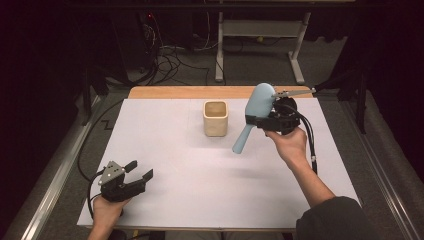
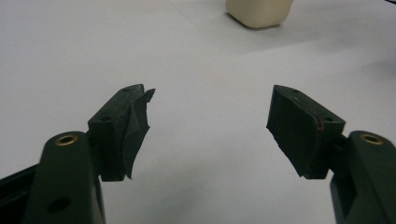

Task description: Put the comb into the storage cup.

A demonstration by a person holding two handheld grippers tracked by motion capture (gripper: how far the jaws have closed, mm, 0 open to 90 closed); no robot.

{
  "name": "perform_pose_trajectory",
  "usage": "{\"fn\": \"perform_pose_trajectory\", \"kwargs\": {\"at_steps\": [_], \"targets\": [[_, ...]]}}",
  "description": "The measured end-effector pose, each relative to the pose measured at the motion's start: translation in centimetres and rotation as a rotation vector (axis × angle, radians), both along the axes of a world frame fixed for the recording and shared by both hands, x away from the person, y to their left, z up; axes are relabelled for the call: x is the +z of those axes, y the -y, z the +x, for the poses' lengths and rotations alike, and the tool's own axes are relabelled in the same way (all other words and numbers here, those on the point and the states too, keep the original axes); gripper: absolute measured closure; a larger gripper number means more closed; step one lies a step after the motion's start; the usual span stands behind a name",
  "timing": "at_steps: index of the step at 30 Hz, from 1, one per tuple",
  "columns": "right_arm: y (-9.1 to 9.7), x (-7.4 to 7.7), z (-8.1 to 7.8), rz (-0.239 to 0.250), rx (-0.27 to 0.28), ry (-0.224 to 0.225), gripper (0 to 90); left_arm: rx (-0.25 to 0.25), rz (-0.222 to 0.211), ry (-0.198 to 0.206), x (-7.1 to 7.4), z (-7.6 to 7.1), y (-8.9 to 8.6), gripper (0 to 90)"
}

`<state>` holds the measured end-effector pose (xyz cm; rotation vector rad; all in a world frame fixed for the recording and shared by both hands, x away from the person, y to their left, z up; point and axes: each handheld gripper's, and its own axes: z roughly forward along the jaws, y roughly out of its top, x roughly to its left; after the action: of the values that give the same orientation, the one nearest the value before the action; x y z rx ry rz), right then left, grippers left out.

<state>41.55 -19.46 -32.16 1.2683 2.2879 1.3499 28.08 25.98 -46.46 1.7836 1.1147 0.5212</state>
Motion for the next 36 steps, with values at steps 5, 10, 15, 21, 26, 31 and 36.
{"fn": "perform_pose_trajectory", "kwargs": {"at_steps": [5,10,15,21,26,31,36], "targets": [[-0.4,0.4,0.5,0.002,-0.003,0.007,55.4,0.003,-0.003,-0.001,0.0,0.0,-0.1,29.7],[-0.9,0.9,1.2,0.000,-0.004,0.015,55.4,0.003,0.004,0.000,0.0,0.0,-0.1,29.8],[-1.3,1.2,1.7,0.003,-0.008,0.017,55.4,0.005,0.005,-0.001,-0.1,0.0,-0.1,29.9],[-1.5,1.6,2.3,0.005,-0.014,0.018,55.4,0.004,0.012,-0.004,-0.1,0.1,0.0,30.0],[-1.8,2.0,2.6,0.002,-0.016,0.022,55.4,0.004,0.010,0.000,-0.1,0.1,0.0,30.1],[-2.1,2.5,3.0,0.004,-0.014,0.024,55.4,0.005,0.007,-0.002,-0.1,0.1,-0.1,30.0],[-2.5,2.8,3.4,0.000,-0.017,0.027,55.5,0.003,0.003,-0.005,-0.1,0.1,-0.1,30.0]]}}
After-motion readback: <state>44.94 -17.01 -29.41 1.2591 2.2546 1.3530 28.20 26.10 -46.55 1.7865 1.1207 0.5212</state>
